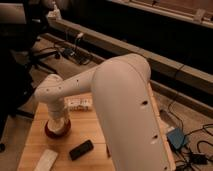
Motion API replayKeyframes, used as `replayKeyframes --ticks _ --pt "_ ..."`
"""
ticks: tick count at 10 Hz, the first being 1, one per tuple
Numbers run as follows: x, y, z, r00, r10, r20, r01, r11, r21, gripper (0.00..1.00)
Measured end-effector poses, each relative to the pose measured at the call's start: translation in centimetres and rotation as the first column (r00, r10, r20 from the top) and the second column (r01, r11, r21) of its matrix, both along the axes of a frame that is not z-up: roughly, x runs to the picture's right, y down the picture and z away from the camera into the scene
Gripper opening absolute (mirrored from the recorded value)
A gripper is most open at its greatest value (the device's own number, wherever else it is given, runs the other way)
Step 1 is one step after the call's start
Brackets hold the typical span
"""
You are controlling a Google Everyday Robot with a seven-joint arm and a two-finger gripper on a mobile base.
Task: Pick up the ceramic cup
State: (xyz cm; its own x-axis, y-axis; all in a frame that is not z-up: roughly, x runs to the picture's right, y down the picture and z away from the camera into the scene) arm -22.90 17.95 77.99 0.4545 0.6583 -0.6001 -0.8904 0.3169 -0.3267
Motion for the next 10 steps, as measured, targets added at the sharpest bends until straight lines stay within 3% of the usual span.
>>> replayKeyframes --ticks 2,5,7,9,10 --pt "0.4 -1.3 -0.3 1.0 -0.007 -0.001 0.007 0.9995 0.03 0.03" --pt "3.2 -4.9 -2.8 0.998 0.017 -0.058 -0.014 0.9987 0.049 0.0" --pt "6.6 -7.7 -5.1 0.992 0.083 -0.098 -0.079 0.9956 0.051 0.0" --pt "10.6 -9.2 -6.0 0.969 0.207 -0.139 -0.207 0.9782 0.01 0.0" --pt "11.6 -9.6 -6.1 0.959 0.244 -0.145 -0.246 0.9692 0.001 0.0"
